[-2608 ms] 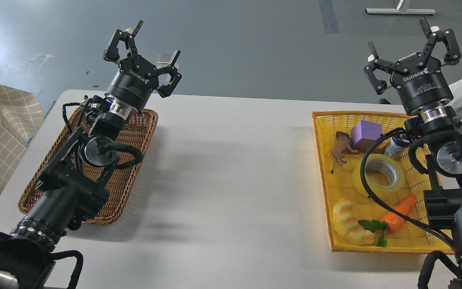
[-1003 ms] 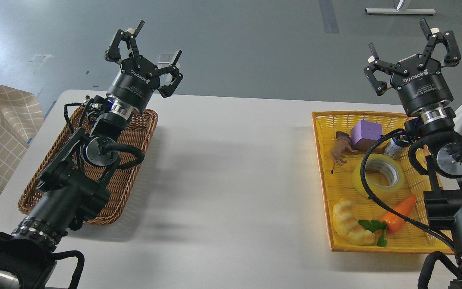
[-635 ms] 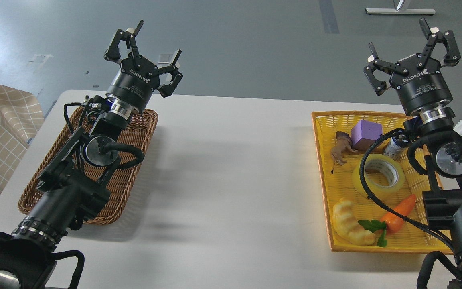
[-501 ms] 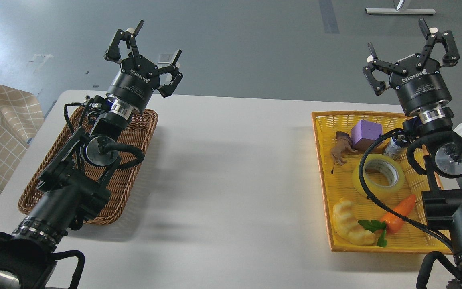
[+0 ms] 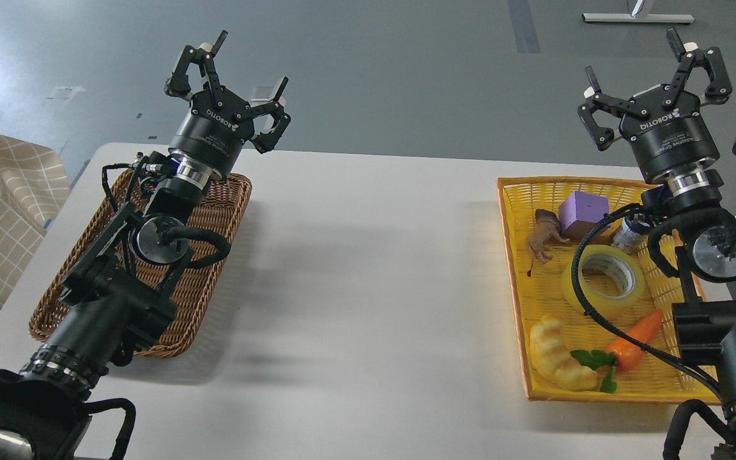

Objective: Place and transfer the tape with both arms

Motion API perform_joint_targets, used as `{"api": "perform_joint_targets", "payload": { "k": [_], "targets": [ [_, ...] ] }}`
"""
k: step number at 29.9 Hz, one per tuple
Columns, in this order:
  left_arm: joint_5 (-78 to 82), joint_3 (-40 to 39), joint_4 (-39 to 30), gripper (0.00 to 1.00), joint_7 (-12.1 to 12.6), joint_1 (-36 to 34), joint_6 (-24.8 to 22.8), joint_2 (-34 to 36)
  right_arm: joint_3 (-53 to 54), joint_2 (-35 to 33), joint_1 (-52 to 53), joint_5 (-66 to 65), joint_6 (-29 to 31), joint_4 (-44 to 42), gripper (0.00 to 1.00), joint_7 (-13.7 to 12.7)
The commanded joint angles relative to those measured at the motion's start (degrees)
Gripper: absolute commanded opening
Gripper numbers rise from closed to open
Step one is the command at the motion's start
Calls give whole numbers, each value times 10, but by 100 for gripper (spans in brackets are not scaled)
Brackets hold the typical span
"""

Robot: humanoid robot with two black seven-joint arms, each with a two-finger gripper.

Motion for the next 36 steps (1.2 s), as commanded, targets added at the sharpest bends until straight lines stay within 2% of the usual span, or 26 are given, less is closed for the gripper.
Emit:
{"api": "perform_joint_targets", "payload": {
  "k": [1,22,28,36],
  "targets": [
    [-1,2,0,98,1,0,0,0,0,0,0,0,0,1,99,0],
    [-1,4,-13,98,6,3,0,2,-7,-14,-7,-12,0,20,100,-3],
    [-1,4,-13,98,7,3,0,4,-101,-108,-12,-85,0,47,100,-3],
    [0,4,-13,98,7,3,0,4,-219,-269,-12,-180,0,113,100,-3]
  ]
}}
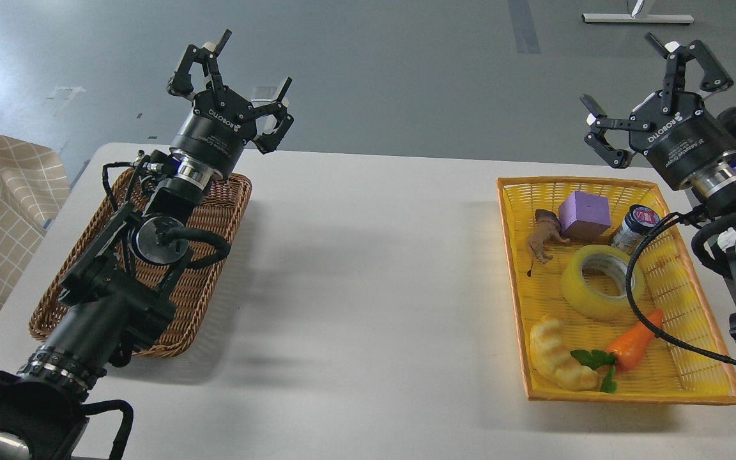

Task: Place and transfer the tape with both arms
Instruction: 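Move the right gripper outward and lower it beside the tape roll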

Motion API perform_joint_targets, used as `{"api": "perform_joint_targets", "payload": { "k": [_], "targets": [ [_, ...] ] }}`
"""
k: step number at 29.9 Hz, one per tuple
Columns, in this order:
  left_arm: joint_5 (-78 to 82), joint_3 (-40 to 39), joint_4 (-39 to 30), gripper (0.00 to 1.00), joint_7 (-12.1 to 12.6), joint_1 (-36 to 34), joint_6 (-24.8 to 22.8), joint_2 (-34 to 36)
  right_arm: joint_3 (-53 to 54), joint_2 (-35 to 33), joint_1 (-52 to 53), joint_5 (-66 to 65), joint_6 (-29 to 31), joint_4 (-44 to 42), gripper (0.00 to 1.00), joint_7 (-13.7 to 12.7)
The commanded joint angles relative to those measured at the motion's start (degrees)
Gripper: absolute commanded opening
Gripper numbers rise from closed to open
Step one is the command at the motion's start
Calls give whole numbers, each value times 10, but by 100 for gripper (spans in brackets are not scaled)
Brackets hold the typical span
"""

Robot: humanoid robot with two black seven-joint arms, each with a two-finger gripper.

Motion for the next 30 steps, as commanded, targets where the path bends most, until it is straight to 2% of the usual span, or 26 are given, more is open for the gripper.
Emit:
{"api": "perform_joint_targets", "payload": {
  "k": [1,4,9,12,16,22,30],
  "targets": [
    [1,0,0,98,0,0,0,-1,-63,-74,6,-61,0,35,100,-1],
    [1,0,0,98,0,-1,0,-3,-121,-135,11,-115,0,65,100,-2],
    [1,0,0,98,-1,-1,0,-3,-176,-202,16,-182,0,100,100,-4],
    [1,0,0,98,-1,0,0,-3,-187,-214,13,-208,0,112,100,-5],
    [1,0,0,98,-3,-1,0,-1,-188,-276,3,-211,0,144,100,-3],
    [1,0,0,98,-3,0,0,-1,-190,-326,-12,-213,0,165,100,-3],
    [1,0,0,98,-4,0,0,2,-190,-342,-31,-228,0,174,100,-2]
  ]
}}
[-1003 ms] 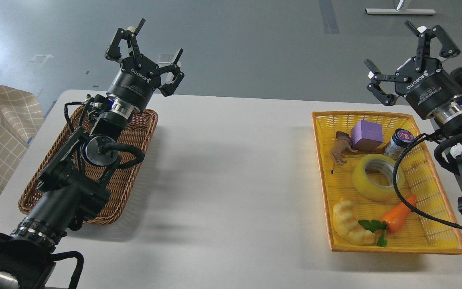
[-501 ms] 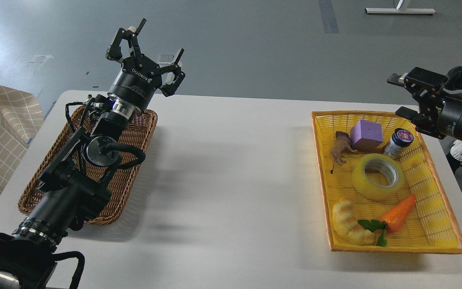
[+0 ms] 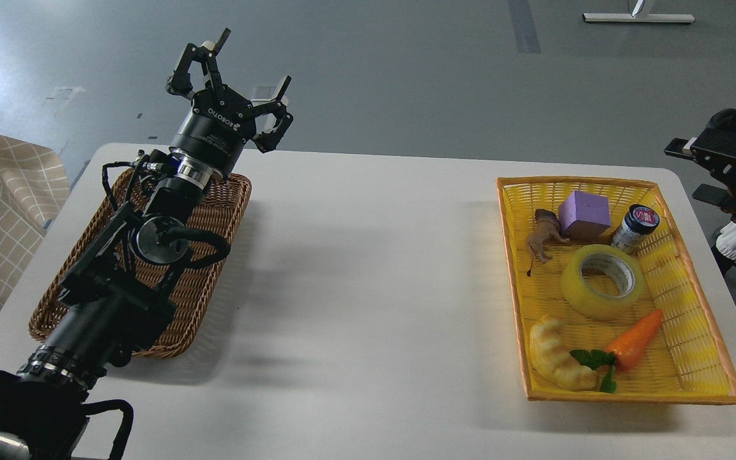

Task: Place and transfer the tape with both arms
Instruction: 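Move the right gripper outward and lower it beside the tape roll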

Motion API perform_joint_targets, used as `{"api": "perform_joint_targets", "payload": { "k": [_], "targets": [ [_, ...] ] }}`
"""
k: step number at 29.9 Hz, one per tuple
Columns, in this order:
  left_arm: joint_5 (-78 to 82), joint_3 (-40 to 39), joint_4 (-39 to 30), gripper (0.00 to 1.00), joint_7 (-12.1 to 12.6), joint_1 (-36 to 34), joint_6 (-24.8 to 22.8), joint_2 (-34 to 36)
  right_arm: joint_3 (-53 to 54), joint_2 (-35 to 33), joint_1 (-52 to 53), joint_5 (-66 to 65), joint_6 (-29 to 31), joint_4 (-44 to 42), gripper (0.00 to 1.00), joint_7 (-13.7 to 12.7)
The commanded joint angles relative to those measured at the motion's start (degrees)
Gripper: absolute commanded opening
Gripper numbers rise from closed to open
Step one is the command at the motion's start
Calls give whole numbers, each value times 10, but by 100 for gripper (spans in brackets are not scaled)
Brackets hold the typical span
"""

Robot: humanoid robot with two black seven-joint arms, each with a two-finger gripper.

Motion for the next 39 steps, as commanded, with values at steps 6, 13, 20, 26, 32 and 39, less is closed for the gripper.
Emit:
{"api": "perform_joint_targets", "payload": {
  "k": [6,13,20,26,32,39],
  "targets": [
    [0,0,0,98,0,0,0,3,0,26,-19,-190,0,4,99,3],
    [0,0,-1,98,0,0,0,4,-8,66,-19,-334,0,3,99,3],
    [0,-1,-1,98,0,1,0,4,-34,95,-20,-420,0,0,98,3],
    [0,-1,-1,98,0,2,0,4,-50,109,-35,-432,0,-2,98,3],
    [0,-1,0,98,0,3,0,6,-52,119,-47,-435,0,-22,98,3],
    [0,-1,-1,98,0,3,0,4,-53,128,-63,-471,0,-25,97,3]
  ]
}}
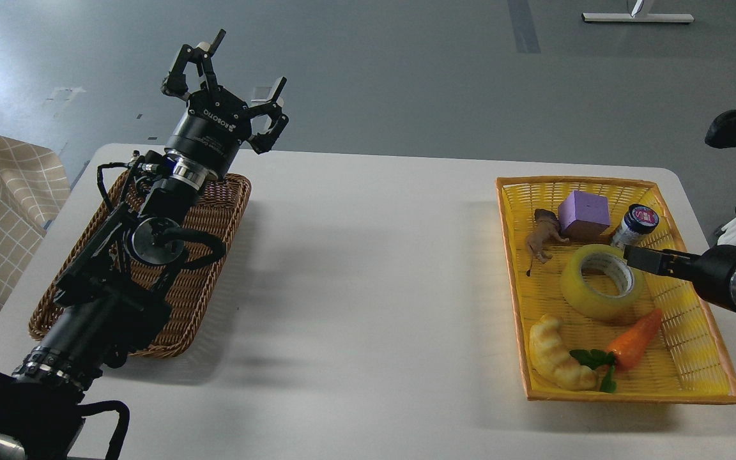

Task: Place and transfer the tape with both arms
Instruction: 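Insert the right gripper into the tape roll's hole and grip it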

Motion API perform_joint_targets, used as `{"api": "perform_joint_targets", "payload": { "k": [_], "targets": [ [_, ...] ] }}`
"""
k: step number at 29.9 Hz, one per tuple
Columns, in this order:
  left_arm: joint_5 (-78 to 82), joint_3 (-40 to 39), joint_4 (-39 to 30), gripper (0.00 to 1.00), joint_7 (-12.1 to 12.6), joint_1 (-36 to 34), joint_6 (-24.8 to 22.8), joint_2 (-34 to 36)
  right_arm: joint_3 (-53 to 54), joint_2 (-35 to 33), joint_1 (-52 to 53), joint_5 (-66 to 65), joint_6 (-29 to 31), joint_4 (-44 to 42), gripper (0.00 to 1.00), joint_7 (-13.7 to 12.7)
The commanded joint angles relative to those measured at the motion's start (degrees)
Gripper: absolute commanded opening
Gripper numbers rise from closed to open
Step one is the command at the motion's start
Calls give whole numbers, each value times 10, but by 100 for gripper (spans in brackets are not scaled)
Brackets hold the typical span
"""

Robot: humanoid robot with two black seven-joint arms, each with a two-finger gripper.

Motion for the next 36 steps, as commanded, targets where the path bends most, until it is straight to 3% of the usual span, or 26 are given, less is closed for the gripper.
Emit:
{"api": "perform_joint_targets", "payload": {
  "k": [1,20,36],
  "targets": [
    [0,0,1,98,0,0,0,-2,0,7,-4,-26,0,-2,97,0],
    [0,-1,1,98,-1,0,0,0,-1,56,-5,-98,0,-33,94,0],
    [0,-1,1,98,-1,1,0,0,-30,81,9,-104,0,-73,66,-1]
  ]
}}
